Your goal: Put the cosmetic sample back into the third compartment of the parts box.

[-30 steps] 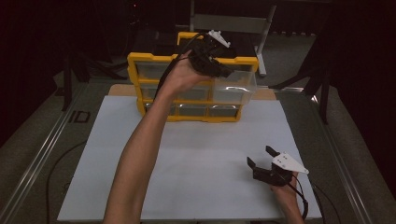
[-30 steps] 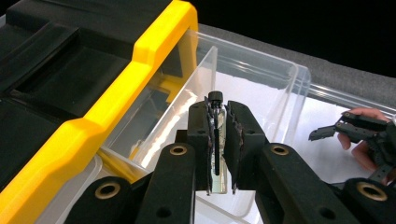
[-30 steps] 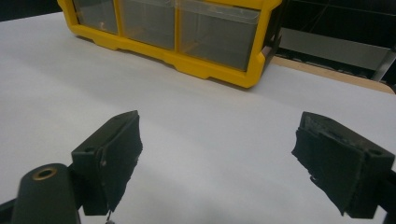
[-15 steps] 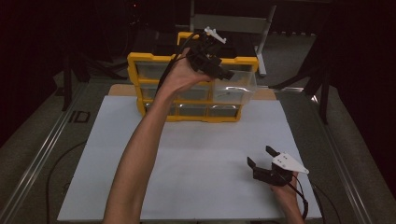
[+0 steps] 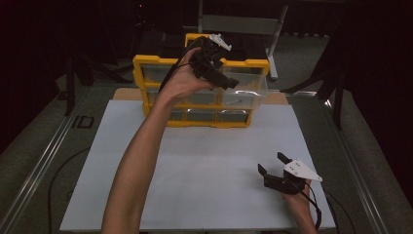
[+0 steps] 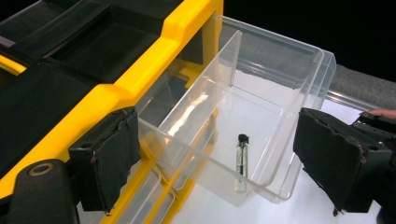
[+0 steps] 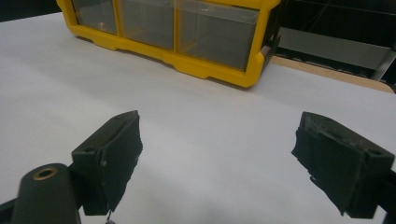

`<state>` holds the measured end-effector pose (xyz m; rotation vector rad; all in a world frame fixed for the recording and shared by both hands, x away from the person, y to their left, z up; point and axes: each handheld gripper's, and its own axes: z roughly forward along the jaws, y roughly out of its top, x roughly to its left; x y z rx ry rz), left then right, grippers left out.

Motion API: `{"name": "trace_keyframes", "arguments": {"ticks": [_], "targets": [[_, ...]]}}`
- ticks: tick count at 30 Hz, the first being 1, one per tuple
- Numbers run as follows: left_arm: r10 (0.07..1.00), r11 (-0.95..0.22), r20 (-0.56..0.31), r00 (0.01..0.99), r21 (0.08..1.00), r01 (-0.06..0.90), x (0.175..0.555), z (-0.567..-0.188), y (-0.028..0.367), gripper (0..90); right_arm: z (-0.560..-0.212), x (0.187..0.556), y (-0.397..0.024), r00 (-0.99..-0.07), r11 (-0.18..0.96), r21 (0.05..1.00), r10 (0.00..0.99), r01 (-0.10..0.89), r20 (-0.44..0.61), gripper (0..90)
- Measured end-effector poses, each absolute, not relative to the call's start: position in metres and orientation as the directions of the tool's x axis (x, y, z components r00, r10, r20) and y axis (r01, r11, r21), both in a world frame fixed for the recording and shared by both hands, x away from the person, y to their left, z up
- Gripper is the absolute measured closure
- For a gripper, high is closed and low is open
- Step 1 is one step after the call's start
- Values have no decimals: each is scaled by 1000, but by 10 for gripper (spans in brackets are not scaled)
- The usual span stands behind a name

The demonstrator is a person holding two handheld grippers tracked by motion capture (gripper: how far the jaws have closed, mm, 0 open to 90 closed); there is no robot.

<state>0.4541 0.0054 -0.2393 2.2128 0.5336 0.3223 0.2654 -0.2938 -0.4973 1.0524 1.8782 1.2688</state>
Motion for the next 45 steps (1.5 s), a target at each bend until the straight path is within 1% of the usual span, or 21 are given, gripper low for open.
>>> {"name": "trace_keyframes", "arguments": {"ticks": [5, 12, 27, 45], "targets": [[479, -562, 37, 877, 781, 273, 452, -241, 14, 115, -497, 265, -294, -481, 216, 939, 874, 268, -63, 145], [485, -563, 48, 873, 781, 270, 447, -246, 22, 87, -498, 266, -294, -482, 218, 939, 874, 268, -65, 145], [489, -561, 49, 871, 782, 271, 439, -257, 32, 54, -497, 265, -295, -479, 211, 939, 876, 272, -58, 145], [493, -568, 47, 868, 773, 281, 429, -282, 41, 47, -498, 266, -296, -475, 200, 941, 879, 273, -49, 145]]}}
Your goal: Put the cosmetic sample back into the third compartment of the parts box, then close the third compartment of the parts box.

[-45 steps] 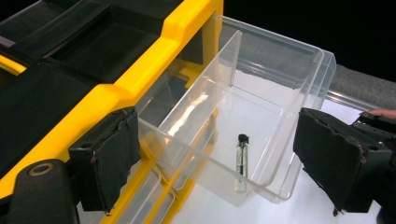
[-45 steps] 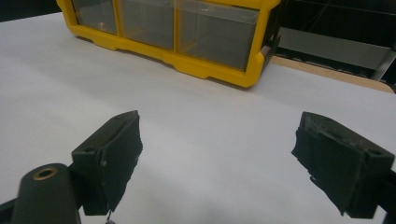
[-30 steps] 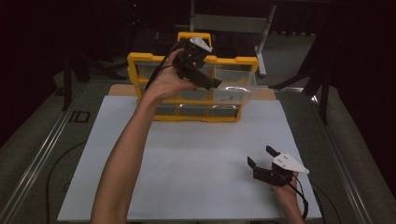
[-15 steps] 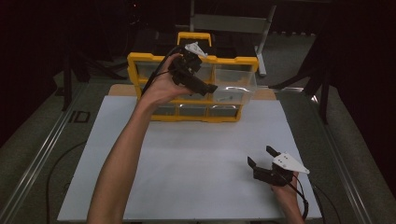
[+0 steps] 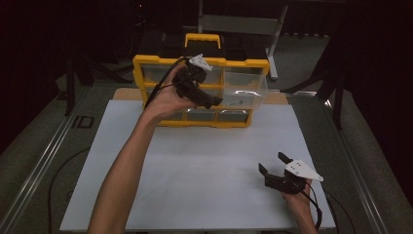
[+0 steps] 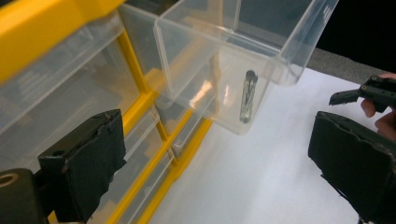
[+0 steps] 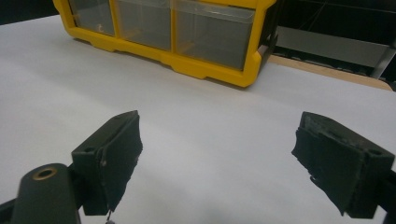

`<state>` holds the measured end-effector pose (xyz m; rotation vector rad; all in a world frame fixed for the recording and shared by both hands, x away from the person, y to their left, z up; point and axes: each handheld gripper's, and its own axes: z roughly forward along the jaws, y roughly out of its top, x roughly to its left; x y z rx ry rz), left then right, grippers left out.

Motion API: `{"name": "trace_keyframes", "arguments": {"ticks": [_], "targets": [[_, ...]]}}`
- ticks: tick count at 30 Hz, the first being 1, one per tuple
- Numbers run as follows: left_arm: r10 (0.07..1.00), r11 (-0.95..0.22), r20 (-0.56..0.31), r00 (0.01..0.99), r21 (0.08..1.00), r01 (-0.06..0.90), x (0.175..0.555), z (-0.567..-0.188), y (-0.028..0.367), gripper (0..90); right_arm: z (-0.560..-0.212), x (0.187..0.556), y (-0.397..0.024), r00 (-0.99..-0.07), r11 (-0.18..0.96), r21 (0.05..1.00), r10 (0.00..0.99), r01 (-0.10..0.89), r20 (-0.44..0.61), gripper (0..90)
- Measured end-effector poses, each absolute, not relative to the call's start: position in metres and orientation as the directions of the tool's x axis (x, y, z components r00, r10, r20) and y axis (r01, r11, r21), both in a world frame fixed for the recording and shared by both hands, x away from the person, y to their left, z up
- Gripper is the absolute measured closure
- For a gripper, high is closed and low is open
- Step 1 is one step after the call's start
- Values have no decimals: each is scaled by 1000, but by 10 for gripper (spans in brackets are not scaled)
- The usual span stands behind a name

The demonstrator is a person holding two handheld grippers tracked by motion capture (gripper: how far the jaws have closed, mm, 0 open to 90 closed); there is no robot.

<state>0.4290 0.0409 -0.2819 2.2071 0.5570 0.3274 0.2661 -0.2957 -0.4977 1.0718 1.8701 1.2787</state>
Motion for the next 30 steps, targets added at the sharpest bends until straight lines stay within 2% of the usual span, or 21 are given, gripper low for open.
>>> {"name": "trace_keyframes", "arguments": {"ticks": [20, 30], "targets": [[496, -581, 38, 868, 757, 299, 425, -299, 51, 54, -498, 267, -297, -471, 201, 940, 881, 275, -51, 145], [466, -610, 55, 883, 743, 275, 415, -300, 45, 111, -497, 266, -298, -467, 196, 940, 883, 277, -47, 145]]}}
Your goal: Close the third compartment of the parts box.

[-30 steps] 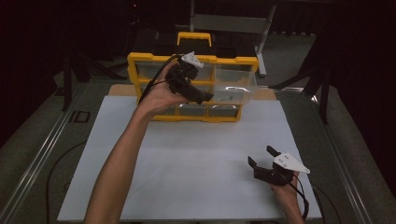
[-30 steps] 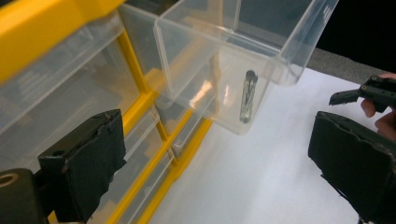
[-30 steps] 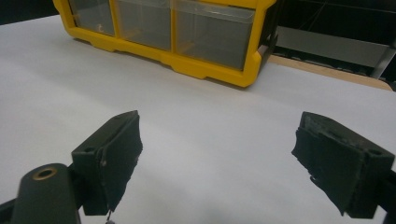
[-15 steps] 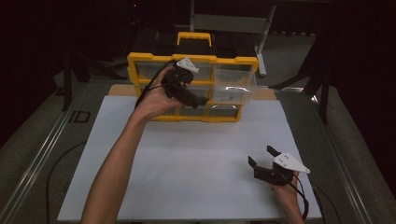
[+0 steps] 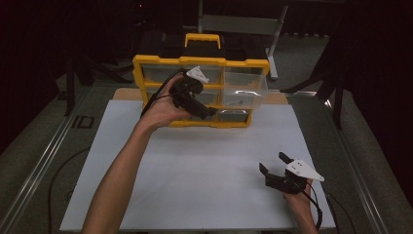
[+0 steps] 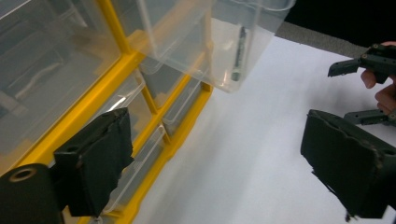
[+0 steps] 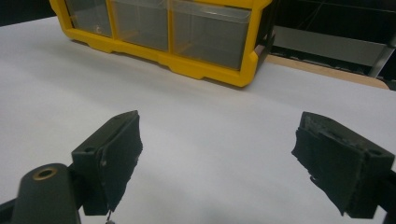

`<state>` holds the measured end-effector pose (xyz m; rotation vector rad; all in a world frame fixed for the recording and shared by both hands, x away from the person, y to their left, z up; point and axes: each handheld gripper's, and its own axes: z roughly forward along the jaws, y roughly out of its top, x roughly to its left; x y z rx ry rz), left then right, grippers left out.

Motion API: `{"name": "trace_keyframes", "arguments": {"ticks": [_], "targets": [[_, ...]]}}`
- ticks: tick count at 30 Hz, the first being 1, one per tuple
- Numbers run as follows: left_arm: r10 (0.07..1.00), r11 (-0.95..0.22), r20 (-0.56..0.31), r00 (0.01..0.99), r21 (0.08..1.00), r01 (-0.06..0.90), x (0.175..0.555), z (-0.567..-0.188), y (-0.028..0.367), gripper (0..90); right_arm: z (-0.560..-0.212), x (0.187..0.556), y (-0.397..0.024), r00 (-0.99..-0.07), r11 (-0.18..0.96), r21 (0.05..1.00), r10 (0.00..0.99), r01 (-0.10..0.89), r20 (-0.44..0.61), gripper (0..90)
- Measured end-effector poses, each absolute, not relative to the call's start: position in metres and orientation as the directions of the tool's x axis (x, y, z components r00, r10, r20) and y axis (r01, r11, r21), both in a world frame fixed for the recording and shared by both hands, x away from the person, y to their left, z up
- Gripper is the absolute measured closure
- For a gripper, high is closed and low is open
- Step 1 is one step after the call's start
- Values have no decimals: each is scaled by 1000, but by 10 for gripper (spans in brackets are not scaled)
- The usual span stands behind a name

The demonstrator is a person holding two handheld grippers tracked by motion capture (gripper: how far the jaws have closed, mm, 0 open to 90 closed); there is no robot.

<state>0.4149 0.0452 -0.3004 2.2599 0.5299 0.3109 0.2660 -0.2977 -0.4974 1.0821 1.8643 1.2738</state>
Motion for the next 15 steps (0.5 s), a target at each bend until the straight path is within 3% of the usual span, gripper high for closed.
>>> {"name": "trace_keyframes", "arguments": {"ticks": [9, 15], "targets": [[434, -635, 70, 898, 731, 250, 406, -299, 37, 213, -497, 266, -298, -466, 204, 941, 883, 271, -57, 145], [414, -643, 39, 909, 720, 262, 407, -301, 35, 384, -497, 266, -298, -463, 198, 941, 885, 276, -50, 145]]}}
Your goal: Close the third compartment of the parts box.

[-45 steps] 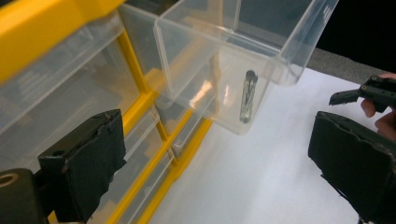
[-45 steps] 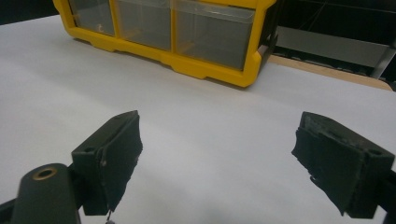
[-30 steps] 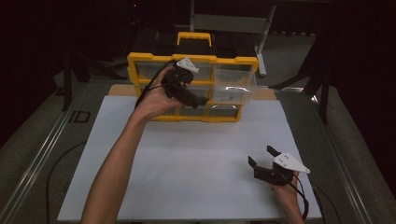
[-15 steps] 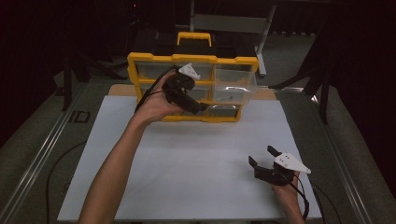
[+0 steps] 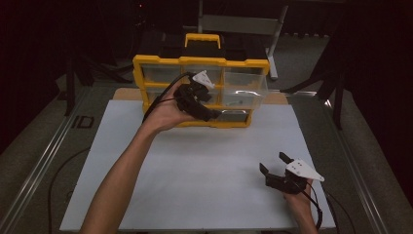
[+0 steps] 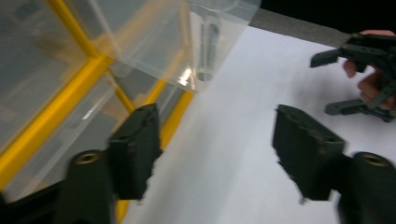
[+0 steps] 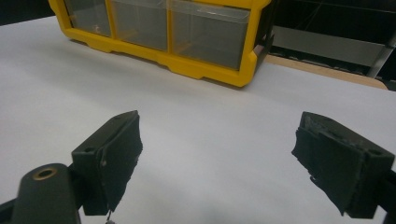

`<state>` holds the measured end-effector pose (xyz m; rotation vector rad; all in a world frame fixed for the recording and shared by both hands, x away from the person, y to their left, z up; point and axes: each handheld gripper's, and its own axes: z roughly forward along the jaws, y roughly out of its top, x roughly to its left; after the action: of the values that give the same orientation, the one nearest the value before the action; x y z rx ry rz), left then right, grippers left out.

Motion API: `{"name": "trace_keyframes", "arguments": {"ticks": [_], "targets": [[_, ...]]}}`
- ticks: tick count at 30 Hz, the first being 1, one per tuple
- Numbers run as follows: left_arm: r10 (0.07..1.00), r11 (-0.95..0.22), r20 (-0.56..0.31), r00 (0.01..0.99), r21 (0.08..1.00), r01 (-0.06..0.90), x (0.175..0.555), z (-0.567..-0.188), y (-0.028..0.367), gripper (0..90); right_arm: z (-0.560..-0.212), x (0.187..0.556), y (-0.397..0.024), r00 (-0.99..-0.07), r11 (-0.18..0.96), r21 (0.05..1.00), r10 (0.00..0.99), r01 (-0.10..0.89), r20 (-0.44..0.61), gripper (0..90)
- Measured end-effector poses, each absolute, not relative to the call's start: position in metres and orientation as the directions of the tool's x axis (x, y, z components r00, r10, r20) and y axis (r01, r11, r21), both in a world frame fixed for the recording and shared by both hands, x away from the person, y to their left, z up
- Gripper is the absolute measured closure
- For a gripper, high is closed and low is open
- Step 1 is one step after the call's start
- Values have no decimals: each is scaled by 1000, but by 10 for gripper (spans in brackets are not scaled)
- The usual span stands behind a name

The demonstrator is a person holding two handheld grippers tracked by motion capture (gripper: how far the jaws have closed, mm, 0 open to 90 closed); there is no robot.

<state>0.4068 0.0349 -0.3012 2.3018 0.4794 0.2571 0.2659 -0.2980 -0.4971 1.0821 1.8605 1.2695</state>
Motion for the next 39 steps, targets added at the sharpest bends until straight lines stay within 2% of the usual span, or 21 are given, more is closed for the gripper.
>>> {"name": "trace_keyframes", "arguments": {"ticks": [5, 7, 14, 18, 21, 25, 39], "targets": [[398, -654, 25, 917, 709, 264, 407, -303, 32, 462, -497, 266, -298, -463, 199, 940, 885, 276, -51, 145], [387, -653, 23, 922, 713, 256, 407, -303, 32, 543, -497, 266, -298, -463, 198, 941, 885, 274, -52, 145], [387, -652, 21, 922, 714, 257, 407, -305, 27, 655, -497, 266, -299, -461, 197, 941, 886, 277, -50, 145], [389, -642, 18, 921, 722, 257, 408, -306, 24, 772, -497, 266, -299, -461, 197, 940, 886, 277, -49, 145], [405, -627, 32, 914, 737, 252, 409, -307, 21, 896, -497, 266, -299, -462, 198, 940, 885, 277, -50, 145], [409, -600, 22, 912, 759, 251, 410, -304, 18, 900, -497, 266, -299, -461, 196, 941, 886, 277, -49, 145], [401, -611, 40, 915, 756, 235, 411, -308, -2, 900, -498, 267, -299, -463, 201, 941, 885, 274, -54, 145]]}}
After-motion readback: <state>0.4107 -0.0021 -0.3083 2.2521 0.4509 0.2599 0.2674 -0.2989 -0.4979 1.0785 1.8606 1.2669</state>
